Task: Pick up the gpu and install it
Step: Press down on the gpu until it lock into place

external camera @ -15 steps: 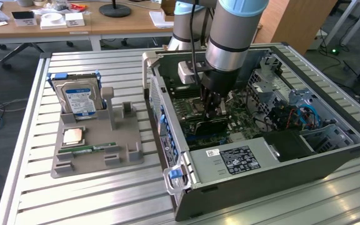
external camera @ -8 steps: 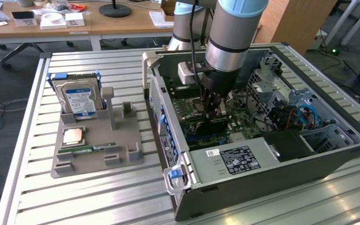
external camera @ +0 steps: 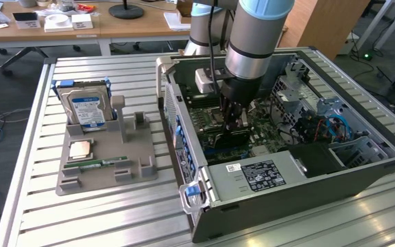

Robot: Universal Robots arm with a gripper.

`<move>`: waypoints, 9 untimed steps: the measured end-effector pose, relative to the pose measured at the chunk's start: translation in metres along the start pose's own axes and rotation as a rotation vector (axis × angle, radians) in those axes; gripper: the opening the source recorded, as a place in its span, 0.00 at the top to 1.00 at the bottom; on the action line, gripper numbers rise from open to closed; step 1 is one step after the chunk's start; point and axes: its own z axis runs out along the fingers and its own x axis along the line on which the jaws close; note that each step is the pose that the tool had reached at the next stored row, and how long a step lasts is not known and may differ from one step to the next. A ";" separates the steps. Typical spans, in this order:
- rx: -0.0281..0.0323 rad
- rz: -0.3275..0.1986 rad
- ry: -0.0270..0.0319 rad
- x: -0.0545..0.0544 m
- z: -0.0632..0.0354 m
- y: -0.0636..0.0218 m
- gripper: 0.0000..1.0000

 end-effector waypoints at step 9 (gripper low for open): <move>-0.0003 0.000 0.0003 0.000 0.0007 0.0003 0.89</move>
